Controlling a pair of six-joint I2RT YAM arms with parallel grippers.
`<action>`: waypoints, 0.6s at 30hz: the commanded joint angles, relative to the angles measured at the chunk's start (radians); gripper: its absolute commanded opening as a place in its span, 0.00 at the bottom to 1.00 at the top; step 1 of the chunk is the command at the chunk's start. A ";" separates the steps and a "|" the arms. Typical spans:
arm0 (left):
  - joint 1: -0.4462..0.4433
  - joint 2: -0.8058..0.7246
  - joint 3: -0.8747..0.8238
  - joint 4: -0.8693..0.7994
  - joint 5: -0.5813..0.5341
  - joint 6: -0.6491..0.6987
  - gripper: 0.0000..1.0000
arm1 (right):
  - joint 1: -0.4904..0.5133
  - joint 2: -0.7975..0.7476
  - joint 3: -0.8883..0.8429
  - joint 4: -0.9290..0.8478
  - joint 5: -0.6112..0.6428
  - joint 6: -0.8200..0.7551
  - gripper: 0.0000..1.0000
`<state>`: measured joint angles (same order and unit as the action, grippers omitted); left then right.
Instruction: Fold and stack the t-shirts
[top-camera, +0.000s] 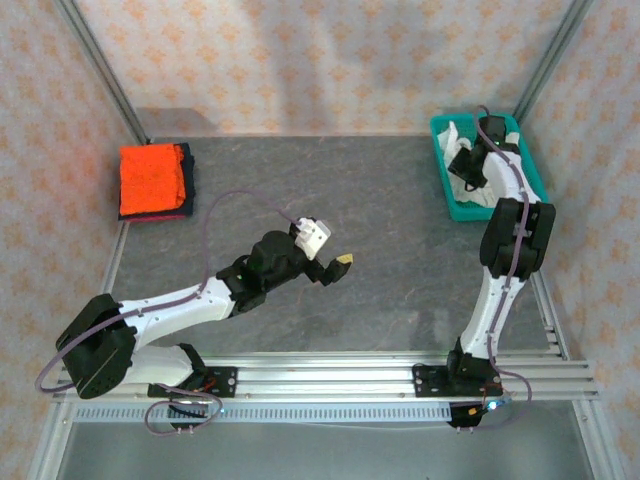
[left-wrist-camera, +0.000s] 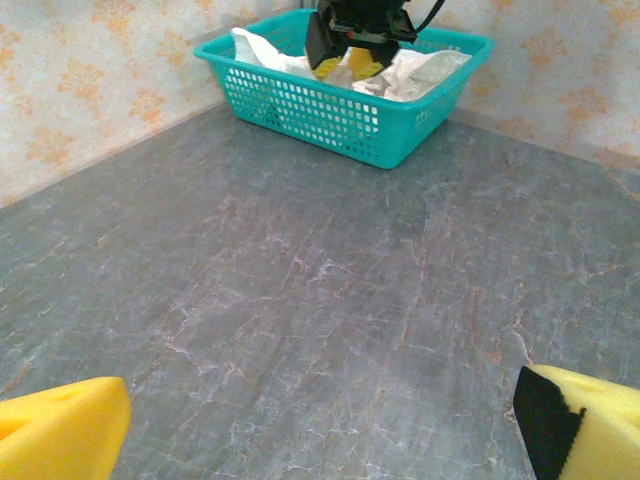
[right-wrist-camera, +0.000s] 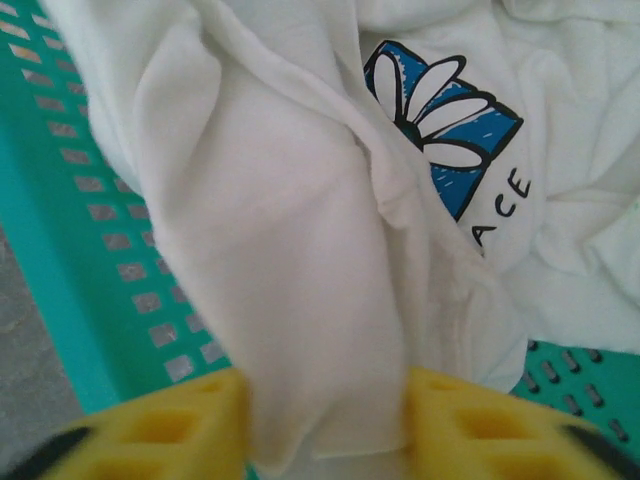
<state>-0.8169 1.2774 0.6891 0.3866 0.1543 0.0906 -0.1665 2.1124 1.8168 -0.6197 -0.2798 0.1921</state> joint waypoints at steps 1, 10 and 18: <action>-0.008 -0.015 0.017 0.031 0.012 -0.021 1.00 | 0.002 -0.050 0.011 -0.023 0.003 0.011 0.12; -0.008 0.006 0.023 0.037 0.013 -0.008 1.00 | 0.002 -0.271 -0.032 0.053 -0.003 -0.017 0.00; -0.008 0.032 0.030 0.063 0.027 -0.015 1.00 | 0.025 -0.463 -0.020 0.161 -0.133 -0.028 0.00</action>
<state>-0.8185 1.3010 0.6891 0.3977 0.1600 0.0792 -0.1604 1.7256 1.7817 -0.5453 -0.3416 0.1814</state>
